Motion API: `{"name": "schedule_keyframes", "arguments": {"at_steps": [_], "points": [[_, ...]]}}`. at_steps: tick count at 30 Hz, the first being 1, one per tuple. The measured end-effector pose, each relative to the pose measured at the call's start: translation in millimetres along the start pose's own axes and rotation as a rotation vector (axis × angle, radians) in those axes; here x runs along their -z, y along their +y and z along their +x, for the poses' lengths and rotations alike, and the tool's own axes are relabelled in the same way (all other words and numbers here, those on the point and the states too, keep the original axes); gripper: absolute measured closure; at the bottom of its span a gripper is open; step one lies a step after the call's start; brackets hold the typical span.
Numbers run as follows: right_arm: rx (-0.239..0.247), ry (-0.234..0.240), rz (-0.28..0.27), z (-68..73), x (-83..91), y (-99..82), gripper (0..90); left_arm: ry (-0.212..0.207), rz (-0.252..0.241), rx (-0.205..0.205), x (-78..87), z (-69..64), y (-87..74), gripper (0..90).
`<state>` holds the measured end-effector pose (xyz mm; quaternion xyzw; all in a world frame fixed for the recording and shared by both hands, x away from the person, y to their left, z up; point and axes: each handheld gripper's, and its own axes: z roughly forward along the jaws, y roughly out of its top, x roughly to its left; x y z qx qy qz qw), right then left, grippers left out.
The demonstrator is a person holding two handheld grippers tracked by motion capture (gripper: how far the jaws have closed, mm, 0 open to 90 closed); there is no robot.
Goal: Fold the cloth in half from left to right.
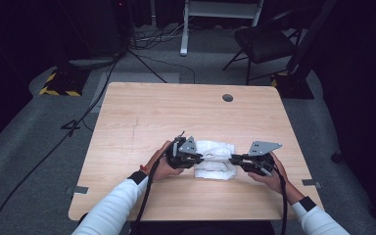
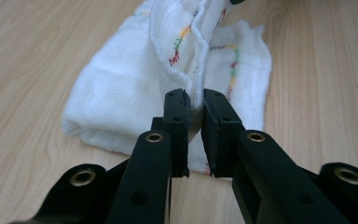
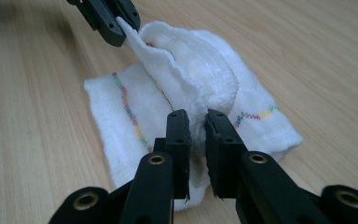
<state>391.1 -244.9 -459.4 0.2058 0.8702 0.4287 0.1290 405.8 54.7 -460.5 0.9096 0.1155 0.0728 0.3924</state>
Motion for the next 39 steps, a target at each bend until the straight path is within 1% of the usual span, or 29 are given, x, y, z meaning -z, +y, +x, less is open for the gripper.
{"name": "schedule_keyframes", "arguments": {"at_steps": [2,4,6,9,10,11,13,16,17,18,20,21,22,23,25,26,28,30,31,32,33,34,35,36,38,39], "points": [[0.002,-0.004,0.013,2.4,-0.3,-4.3,80.0,-0.010,0.023,-0.011,-1.5,-2.5,-1.6,81.2],[-0.009,0.004,0.019,4.8,-0.3,-9.0,79.5,-0.009,0.029,-0.010,-1.4,-5.0,-3.4,80.9],[-0.003,0.002,0.032,7.3,0.3,-12.8,79.8,-0.012,0.032,-0.016,-1.5,-7.0,-4.7,80.9],[-0.013,0.003,0.044,9.5,2.5,-18.4,79.9,-0.009,0.050,-0.018,-1.9,-10.4,-7.6,80.1],[-0.017,0.000,0.044,9.7,3.3,-20.2,79.9,-0.008,0.047,-0.016,-2.6,-11.8,-9.0,80.2],[-0.026,0.004,0.043,9.7,4.2,-21.9,80.1,-0.005,0.052,-0.022,-2.3,-12.7,-9.9,80.2],[-0.040,0.011,0.037,9.5,5.9,-25.0,80.4,-0.003,0.052,-0.021,-1.8,-14.6,-11.7,79.6],[-0.047,0.014,0.038,10.7,8.0,-28.2,80.4,-0.010,0.053,-0.017,-1.0,-17.1,-14.2,78.5],[-0.050,0.014,0.038,11.3,8.4,-28.8,80.4,-0.007,0.056,-0.014,-0.6,-19.2,-15.5,78.5],[-0.043,0.010,0.041,12.0,9.2,-29.4,80.4,-0.007,0.055,-0.025,-0.6,-20.5,-16.4,78.4],[-0.039,0.000,0.041,12.6,10.3,-29.8,79.4,-0.012,0.064,-0.025,-0.4,-23.1,-18.2,78.5],[-0.035,-0.007,0.039,12.5,11.1,-29.2,78.5,-0.004,0.072,-0.030,0.1,-25.0,-18.9,79.1],[-0.032,-0.015,0.034,12.4,12.2,-28.1,78.4,-0.005,0.069,-0.029,1.6,-26.6,-19.7,79.9],[-0.029,-0.022,0.027,12.0,13.9,-26.8,78.1,-0.015,0.062,-0.030,3.4,-27.3,-19.9,80.3],[-0.030,-0.041,0.012,11.1,16.5,-24.3,75.3,-0.010,0.064,-0.030,8.4,-28.9,-20.3,79.2],[-0.031,-0.050,0.006,10.5,17.2,-23.1,74.5,-0.008,0.055,-0.028,11.5,-29.3,-20.8,78.4],[-0.034,-0.070,-0.002,9.6,17.5,-20.2,70.6,0.020,0.040,-0.013,17.9,-28.5,-21.4,74.8],[-0.038,-0.084,-0.003,7.7,15.5,-16.6,68.4,0.061,0.017,0.009,22.9,-24.2,-20.2,66.9],[-0.037,-0.088,-0.002,6.5,13.6,-14.7,65.6,0.076,0.001,0.026,24.8,-20.3,-18.8,63.4],[-0.038,-0.093,0.006,5.2,11.3,-12.9,64.5,0.086,-0.014,0.043,26.1,-15.8,-16.9,62.7],[-0.041,-0.098,0.011,3.8,8.6,-11.2,63.7,0.107,-0.023,0.059,25.8,-11.2,-14.5,60.6],[-0.041,-0.101,0.013,2.4,5.8,-9.4,62.3,0.136,-0.026,0.077,24.0,-7.1,-11.7,56.4],[-0.043,-0.103,0.017,0.9,2.7,-7.8,60.3,0.148,-0.027,0.085,21.3,-3.0,-8.8,53.6],[-0.043,-0.108,0.026,-0.5,-0.6,-6.0,57.4,0.151,-0.030,0.096,17.6,0.9,-6.0,52.1],[-0.052,-0.116,0.037,-2.5,-6.7,-3.1,53.9,0.172,-0.029,0.116,8.2,7.0,-0.9,45.0],[-0.052,-0.115,0.040,-3.1,-9.7,-2.1,52.7,0.176,-0.022,0.111,2.9,9.1,0.6,42.9]]}}
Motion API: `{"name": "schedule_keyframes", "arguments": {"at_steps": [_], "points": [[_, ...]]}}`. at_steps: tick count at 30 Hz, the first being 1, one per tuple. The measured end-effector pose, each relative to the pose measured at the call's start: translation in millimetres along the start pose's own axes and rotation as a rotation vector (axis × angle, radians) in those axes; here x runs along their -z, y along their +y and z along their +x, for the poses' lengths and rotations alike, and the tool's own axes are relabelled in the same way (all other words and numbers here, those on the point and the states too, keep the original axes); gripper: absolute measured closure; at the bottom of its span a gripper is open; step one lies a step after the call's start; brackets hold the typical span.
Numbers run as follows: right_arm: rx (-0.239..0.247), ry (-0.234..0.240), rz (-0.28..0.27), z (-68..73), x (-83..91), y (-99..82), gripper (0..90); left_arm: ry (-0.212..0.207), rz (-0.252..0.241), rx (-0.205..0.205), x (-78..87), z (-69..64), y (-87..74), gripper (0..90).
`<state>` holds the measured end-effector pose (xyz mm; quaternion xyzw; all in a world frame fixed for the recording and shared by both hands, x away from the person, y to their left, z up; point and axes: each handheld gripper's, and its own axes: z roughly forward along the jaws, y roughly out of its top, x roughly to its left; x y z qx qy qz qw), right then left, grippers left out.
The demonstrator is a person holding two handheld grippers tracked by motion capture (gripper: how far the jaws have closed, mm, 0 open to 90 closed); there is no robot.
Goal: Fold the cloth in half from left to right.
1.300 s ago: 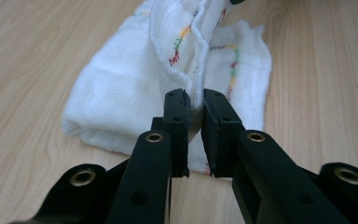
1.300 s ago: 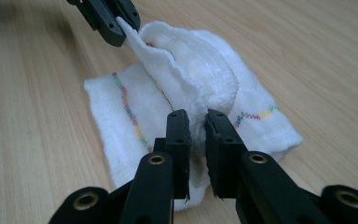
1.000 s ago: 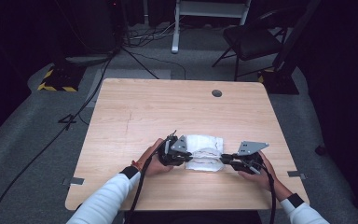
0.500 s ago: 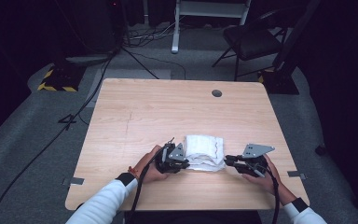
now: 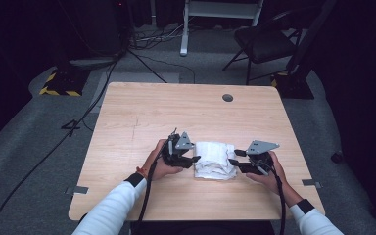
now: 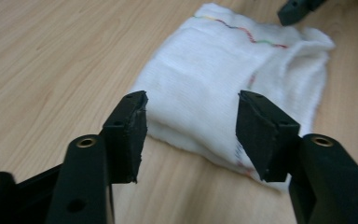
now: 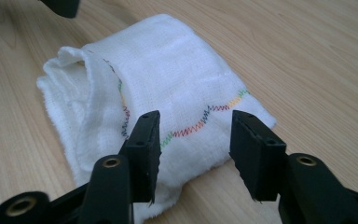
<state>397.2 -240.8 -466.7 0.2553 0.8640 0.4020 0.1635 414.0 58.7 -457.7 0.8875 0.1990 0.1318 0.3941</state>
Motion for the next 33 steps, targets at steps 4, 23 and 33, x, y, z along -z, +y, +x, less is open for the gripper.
{"name": "schedule_keyframes", "arguments": {"at_steps": [4,23,33], "points": [[0.007,0.022,0.040,3.0,-10.2,0.2,49.2,-0.033,0.081,-0.009,-20.2,-1.6,2.0,35.6],[0.053,0.056,0.096,14.7,0.3,-18.9,41.8,-0.053,0.130,-0.069,-3.2,-26.9,-19.1,27.9],[0.058,0.026,0.083,10.4,7.0,-13.4,37.0,0.014,0.111,-0.057,16.6,-22.5,-21.5,21.9]]}}
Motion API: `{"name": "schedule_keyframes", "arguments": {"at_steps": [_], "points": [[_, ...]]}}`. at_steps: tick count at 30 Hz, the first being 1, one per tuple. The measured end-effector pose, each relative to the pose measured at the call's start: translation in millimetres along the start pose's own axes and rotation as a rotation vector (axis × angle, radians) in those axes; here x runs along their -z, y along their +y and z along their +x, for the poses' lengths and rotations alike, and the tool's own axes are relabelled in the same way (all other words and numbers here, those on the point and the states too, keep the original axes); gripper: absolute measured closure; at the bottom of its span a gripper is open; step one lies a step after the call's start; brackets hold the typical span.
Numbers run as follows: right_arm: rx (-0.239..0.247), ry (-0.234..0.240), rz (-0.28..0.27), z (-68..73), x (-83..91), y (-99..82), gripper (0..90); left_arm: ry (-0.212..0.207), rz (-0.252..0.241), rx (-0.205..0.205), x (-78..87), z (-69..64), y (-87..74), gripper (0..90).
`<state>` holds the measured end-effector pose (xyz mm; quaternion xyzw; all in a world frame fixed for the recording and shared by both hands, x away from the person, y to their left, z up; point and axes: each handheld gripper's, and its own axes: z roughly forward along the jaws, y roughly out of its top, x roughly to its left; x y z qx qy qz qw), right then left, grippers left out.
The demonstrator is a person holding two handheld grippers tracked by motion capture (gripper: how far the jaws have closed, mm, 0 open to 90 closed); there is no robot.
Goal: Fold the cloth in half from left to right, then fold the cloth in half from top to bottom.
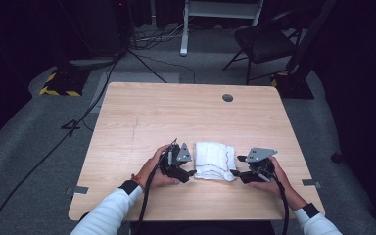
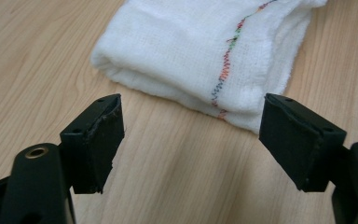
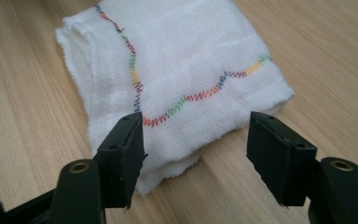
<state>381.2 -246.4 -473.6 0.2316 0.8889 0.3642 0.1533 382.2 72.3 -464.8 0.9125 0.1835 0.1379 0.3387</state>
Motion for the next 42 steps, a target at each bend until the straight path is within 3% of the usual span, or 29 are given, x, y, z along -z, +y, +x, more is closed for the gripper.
{"name": "schedule_keyframes", "arguments": {"at_steps": [9,16,23,36,42], "points": [[-0.004,-0.028,-0.022,-6.5,15.1,0.5,34.4,0.048,-0.013,0.010,19.4,7.3,-11.8,20.4],[-0.003,-0.060,-0.025,-9.2,25.9,-2.7,33.4,0.085,0.012,-0.003,32.6,10.8,-23.0,20.4],[-0.002,-0.084,-0.019,-10.2,35.8,-7.3,31.9,0.129,0.031,0.010,44.6,11.7,-36.1,20.4],[-0.033,-0.141,0.004,-18.6,50.5,-28.2,29.9,0.213,0.097,0.027,66.1,14.7,-67.0,20.3],[-0.055,-0.186,0.026,-23.8,58.0,-44.3,29.4,0.242,0.104,0.072,75.3,16.6,-83.8,19.9]]}}
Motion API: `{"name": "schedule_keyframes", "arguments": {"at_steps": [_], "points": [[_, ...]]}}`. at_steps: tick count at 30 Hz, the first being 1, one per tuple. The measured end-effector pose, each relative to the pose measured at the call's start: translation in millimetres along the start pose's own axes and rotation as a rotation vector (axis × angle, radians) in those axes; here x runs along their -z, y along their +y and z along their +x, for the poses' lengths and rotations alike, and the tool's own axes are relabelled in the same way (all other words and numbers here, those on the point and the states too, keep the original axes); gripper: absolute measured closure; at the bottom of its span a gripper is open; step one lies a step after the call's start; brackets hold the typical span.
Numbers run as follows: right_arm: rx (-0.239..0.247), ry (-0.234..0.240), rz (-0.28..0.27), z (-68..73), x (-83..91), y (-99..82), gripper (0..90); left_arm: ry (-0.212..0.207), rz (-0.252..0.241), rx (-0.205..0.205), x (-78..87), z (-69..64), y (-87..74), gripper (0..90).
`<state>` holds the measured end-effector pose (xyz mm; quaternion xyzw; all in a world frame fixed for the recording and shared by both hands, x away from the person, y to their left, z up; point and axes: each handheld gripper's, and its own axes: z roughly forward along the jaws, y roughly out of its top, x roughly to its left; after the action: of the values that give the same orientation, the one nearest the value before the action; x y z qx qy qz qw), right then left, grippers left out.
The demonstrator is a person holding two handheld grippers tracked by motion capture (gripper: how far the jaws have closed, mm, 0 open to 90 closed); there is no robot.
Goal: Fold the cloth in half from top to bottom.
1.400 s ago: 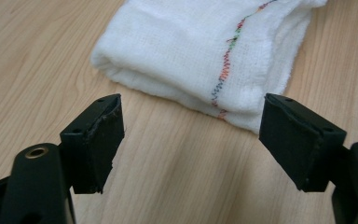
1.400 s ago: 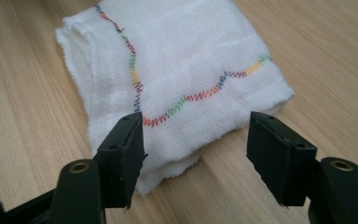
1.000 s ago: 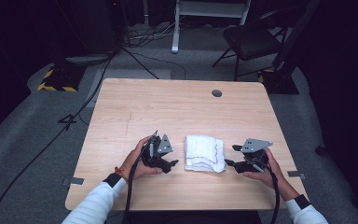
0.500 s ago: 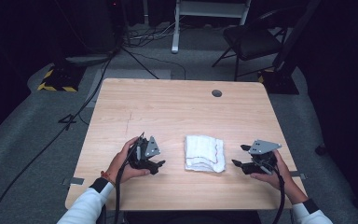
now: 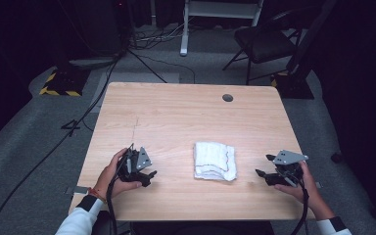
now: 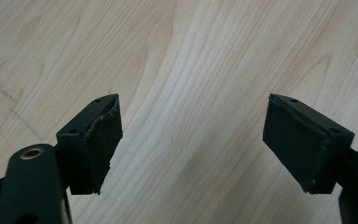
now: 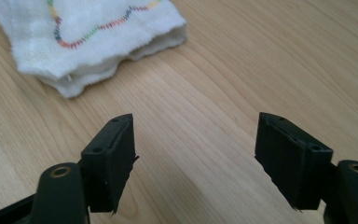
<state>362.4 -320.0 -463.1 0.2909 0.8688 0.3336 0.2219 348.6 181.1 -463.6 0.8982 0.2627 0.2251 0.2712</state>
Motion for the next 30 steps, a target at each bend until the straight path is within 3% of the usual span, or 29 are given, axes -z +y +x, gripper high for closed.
{"name": "schedule_keyframes", "arguments": {"at_steps": [6,13,28,30], "points": [[-0.039,-0.036,0.030,-8.2,4.9,-19.2,28.6,0.053,0.021,0.009,0.0,1.9,-12.9,19.1],[-0.106,-0.070,0.042,-19.3,10.5,-41.8,28.4,0.057,0.029,0.039,-1.6,3.9,-27.8,18.8],[-0.290,-0.083,0.002,-31.0,20.5,-81.7,25.1,-0.016,-0.004,0.214,-0.1,22.4,-61.3,18.0],[-0.306,-0.090,-0.003,-30.9,20.6,-83.0,23.3,-0.043,-0.016,0.250,1.0,25.8,-67.6,18.0]]}}
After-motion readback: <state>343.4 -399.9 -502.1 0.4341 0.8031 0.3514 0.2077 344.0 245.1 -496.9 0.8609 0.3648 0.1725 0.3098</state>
